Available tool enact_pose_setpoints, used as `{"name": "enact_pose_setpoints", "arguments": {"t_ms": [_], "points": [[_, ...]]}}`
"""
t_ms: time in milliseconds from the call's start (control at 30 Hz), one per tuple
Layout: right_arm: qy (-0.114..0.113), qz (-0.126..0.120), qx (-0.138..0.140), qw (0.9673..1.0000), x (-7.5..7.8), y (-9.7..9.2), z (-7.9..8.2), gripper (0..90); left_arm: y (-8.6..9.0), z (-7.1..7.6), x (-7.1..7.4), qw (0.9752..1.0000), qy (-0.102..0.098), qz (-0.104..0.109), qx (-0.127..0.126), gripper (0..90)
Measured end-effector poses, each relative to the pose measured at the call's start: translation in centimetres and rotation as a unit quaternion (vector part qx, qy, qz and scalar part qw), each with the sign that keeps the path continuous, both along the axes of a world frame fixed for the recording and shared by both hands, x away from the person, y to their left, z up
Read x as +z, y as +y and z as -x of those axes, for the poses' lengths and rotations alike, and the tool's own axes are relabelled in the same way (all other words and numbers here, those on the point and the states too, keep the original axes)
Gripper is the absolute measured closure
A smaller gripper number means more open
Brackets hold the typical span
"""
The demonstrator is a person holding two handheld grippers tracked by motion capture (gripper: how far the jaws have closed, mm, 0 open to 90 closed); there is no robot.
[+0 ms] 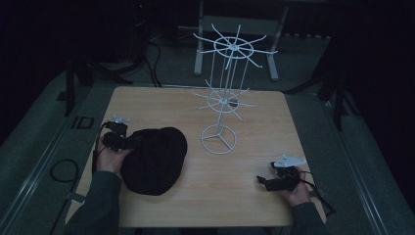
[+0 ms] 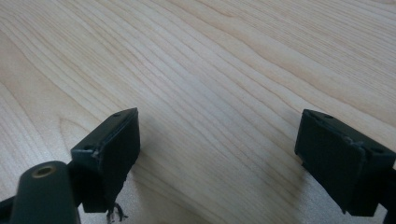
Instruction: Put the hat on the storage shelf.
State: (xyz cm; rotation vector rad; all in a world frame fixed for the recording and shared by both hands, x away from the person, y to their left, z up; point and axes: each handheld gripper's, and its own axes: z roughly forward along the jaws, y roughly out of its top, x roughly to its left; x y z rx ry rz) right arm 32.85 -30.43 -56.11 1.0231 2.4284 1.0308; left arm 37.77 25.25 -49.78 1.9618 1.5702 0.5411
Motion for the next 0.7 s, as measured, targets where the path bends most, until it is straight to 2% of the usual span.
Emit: {"name": "enact_pose_setpoints", "arguments": {"t_ms": [167, 200, 233, 267, 300, 333, 367, 433, 533, 600, 700], "points": [[0.0, 0.0, 0.0, 1.0, 0.0, 0.0, 0.0, 13.9, -0.2, -0.9, -0.8, 0.9998, 0.019, -0.009, -0.004, 31.5], [0.0, 0.0, 0.0, 1.0, 0.0, 0.0, 0.0, 13.9, -0.2, -1.3, -1.3, 0.9993, 0.033, -0.019, -0.006, 31.5], [0.0, 0.0, 0.0, 1.0, 0.0, 0.0, 0.0, 13.9, -0.2, -1.3, -1.3, 0.9993, 0.033, -0.019, -0.006, 31.6], [0.0, 0.0, 0.0, 1.0, 0.0, 0.0, 0.0, 13.9, -0.2, -1.6, -1.8, 0.9985, 0.046, -0.028, -0.009, 32.1], [0.0, 0.0, 0.0, 1.0, 0.0, 0.0, 0.0, 13.9, -0.2, -1.6, -1.8, 0.9985, 0.046, -0.028, -0.009, 32.5], [0.0, 0.0, 0.0, 1.0, 0.0, 0.0, 0.0, 13.9, -0.3, -1.8, -2.2, 0.9976, 0.058, -0.035, -0.009, 33.5], [0.0, 0.0, 0.0, 1.0, 0.0, 0.0, 0.0, 13.9, -0.3, -1.8, -2.2, 0.9976, 0.058, -0.035, -0.009, 34.0], [0.0, 0.0, 0.0, 1.0, 0.0, 0.0, 0.0, 13.9, -0.1, -2.1, -2.5, 0.9966, 0.078, -0.028, -0.008, 35.3], [0.0, 0.0, 0.0, 1.0, 0.0, 0.0, 0.0, 13.9, 0.0, -2.4, -2.8, 0.9952, 0.094, -0.025, -0.011, 39.8], [0.0, 0.0, 0.0, 1.0, 0.0, 0.0, 0.0, 13.9, -0.1, -2.5, -3.0, 0.9945, 0.101, -0.023, -0.016, 47.8], [0.0, 0.0, 0.0, 1.0, 0.0, 0.0, 0.0, 13.9, -0.3, -2.6, -2.9, 0.9937, 0.102, -0.04, -0.025, 60.3]]}}
